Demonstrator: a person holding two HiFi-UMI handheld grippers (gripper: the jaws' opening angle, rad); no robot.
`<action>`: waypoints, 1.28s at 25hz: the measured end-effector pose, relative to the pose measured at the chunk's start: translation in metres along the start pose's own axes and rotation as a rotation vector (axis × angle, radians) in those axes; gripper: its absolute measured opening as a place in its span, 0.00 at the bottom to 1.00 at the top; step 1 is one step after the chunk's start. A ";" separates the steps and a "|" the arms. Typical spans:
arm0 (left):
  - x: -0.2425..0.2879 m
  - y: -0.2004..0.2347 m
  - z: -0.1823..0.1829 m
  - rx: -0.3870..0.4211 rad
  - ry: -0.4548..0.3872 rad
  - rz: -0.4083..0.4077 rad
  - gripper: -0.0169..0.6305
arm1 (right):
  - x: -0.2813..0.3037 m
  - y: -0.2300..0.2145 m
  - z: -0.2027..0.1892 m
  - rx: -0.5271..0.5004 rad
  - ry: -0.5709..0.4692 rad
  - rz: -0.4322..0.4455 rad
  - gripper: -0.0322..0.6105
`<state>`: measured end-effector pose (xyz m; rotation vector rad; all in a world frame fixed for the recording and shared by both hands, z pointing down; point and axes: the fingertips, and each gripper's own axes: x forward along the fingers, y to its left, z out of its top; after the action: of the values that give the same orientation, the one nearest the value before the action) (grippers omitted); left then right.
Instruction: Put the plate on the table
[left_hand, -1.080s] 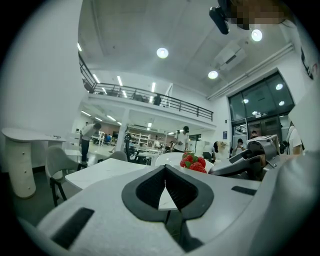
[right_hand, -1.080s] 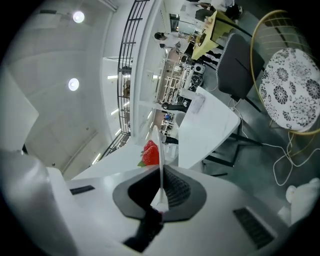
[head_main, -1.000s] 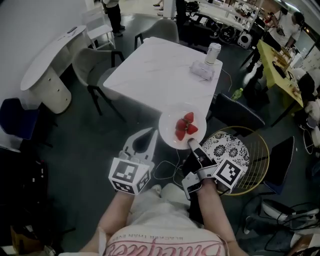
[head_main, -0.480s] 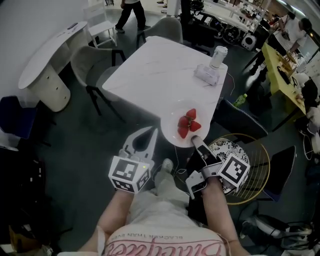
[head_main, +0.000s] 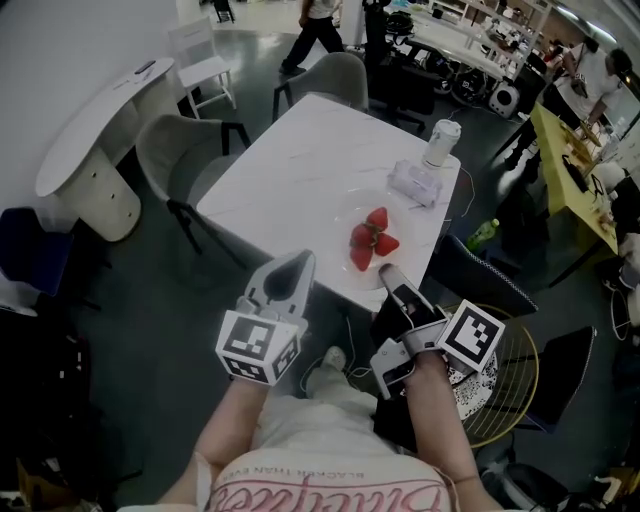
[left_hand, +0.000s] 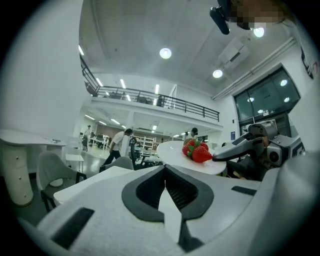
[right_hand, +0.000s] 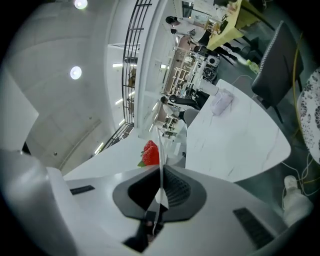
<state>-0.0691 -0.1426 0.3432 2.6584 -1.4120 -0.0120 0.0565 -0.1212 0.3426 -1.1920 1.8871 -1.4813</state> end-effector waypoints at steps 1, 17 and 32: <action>0.010 0.004 0.005 0.004 -0.007 0.006 0.03 | 0.007 -0.001 0.007 0.007 0.001 0.003 0.06; 0.135 0.035 0.010 0.046 0.010 0.054 0.03 | 0.094 -0.049 0.101 0.130 0.013 0.001 0.06; 0.195 0.091 -0.031 -0.003 0.129 0.049 0.03 | 0.170 -0.107 0.116 0.224 0.030 -0.087 0.06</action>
<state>-0.0326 -0.3506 0.3958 2.5703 -1.4338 0.1594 0.0955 -0.3318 0.4326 -1.1649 1.6539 -1.7146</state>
